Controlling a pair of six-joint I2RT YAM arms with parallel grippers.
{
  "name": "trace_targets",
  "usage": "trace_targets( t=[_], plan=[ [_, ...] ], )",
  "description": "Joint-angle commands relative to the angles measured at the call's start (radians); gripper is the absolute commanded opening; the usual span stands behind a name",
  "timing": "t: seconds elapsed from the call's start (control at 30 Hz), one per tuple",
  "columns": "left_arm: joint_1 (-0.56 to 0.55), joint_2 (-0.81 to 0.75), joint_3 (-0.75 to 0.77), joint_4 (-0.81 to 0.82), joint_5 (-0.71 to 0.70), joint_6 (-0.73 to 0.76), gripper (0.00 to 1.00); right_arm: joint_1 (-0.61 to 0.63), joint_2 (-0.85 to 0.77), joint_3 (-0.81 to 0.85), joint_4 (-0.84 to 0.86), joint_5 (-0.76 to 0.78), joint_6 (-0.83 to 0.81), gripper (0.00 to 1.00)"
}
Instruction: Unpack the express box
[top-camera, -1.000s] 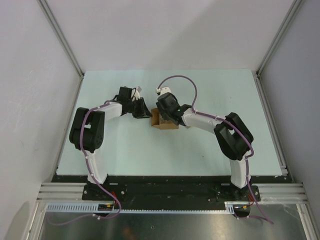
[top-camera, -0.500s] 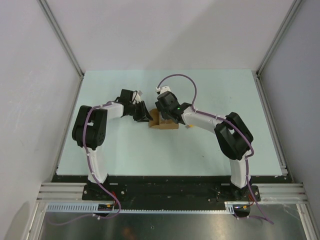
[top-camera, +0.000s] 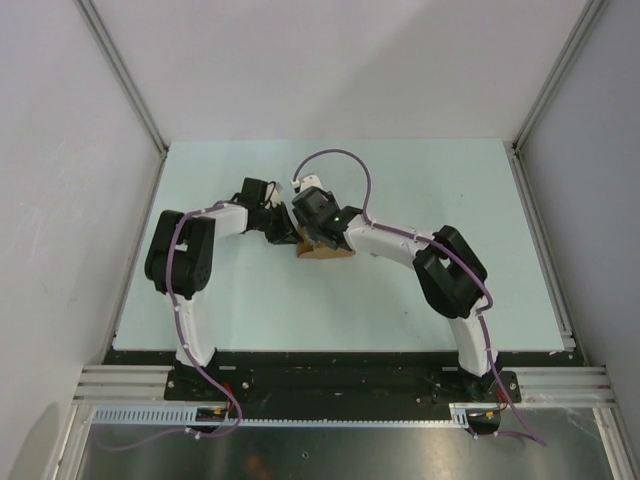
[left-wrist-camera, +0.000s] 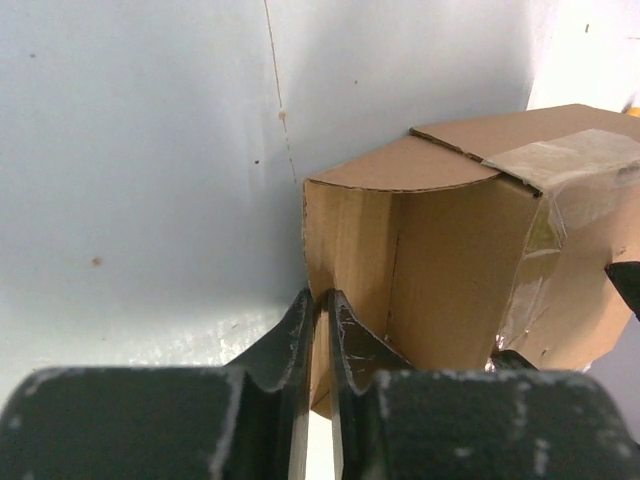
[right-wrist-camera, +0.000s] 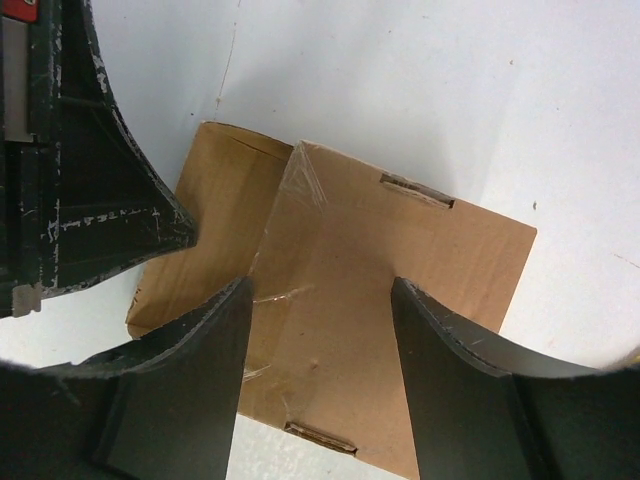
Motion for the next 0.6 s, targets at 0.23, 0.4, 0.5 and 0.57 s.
trace_targets(
  t=[0.23,0.4,0.5,0.57],
  plan=[
    [-0.007,0.07,0.003,-0.119,-0.076,0.01,0.12,0.039,0.066,0.059,-0.068,0.151,0.056,0.62],
    [-0.006,0.073,0.007,-0.125,-0.082,0.014,0.12,0.048,0.048,0.062,-0.048,0.165,0.05,0.63],
    [-0.006,0.078,0.012,-0.127,-0.08,0.011,0.12,0.05,0.082,0.086,-0.083,0.175,0.045,0.63],
    [-0.006,0.082,0.012,-0.128,-0.085,0.007,0.12,0.05,0.106,0.106,-0.113,0.198,0.04,0.62]
  ],
)
